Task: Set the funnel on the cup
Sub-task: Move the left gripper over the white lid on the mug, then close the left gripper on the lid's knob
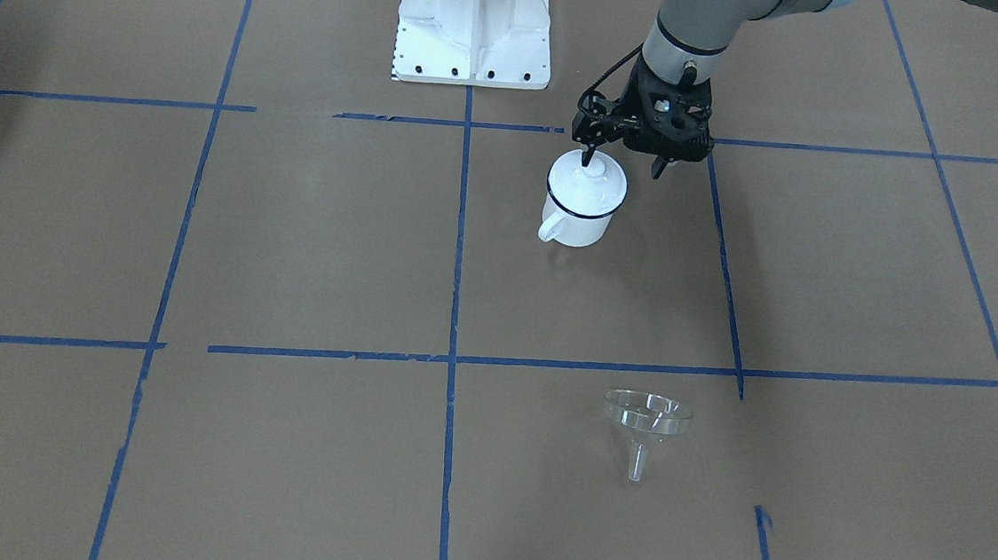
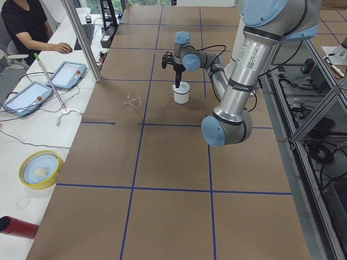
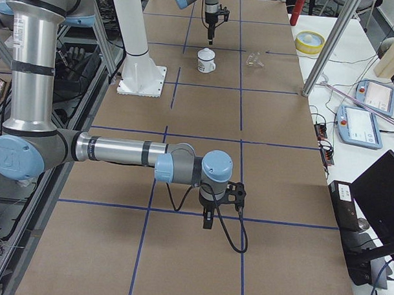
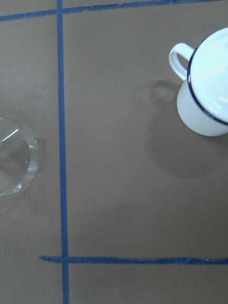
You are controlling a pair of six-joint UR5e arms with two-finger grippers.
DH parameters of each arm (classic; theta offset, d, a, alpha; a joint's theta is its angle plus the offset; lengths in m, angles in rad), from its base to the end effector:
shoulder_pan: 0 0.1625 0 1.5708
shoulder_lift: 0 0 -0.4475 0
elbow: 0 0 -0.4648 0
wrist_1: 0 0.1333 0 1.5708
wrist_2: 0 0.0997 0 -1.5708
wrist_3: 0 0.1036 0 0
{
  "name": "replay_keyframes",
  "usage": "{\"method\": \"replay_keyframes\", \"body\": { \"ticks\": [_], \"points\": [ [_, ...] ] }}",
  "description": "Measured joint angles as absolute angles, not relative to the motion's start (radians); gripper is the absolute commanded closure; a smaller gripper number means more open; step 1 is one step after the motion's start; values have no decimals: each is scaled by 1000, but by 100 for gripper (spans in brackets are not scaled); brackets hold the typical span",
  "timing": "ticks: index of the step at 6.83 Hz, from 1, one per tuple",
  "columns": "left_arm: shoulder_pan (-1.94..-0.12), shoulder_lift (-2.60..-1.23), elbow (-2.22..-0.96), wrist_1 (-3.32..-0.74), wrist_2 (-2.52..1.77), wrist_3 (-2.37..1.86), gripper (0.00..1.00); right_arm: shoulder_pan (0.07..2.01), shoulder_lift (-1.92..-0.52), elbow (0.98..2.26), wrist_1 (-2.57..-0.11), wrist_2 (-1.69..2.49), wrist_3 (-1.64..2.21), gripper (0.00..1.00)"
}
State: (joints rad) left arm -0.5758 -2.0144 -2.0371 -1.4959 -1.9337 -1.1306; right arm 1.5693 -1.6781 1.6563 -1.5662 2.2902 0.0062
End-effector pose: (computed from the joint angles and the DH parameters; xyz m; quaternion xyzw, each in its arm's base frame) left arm 0.4642 -0.4164 0.1908 0.0499 0.4287 0.0121 0.9020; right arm 0.0643 -0.5152 0.6972 -0.0094 -0.3519 0.0052 0.9360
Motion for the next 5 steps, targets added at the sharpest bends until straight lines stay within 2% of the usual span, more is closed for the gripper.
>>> {"method": "replay_keyframes", "body": {
  "ticks": [1,2,3,5],
  "points": [
    [-535,-2024,-2025,-1496,-1897,-1179,0,1569,-1678,1656,-1566,2290,6,0],
    [-501,-2028,-2021,-1496,-1853,-1207,14,1569,-1678,1656,-1566,2290,6,0],
    [-486,-2029,-2023,-1496,-1831,-1220,40,1569,-1678,1656,-1566,2290,6,0],
    [-479,-2029,-2025,-1494,-1819,-1229,76,1569,-1678,1656,-1566,2290,6,0]
  ]
}}
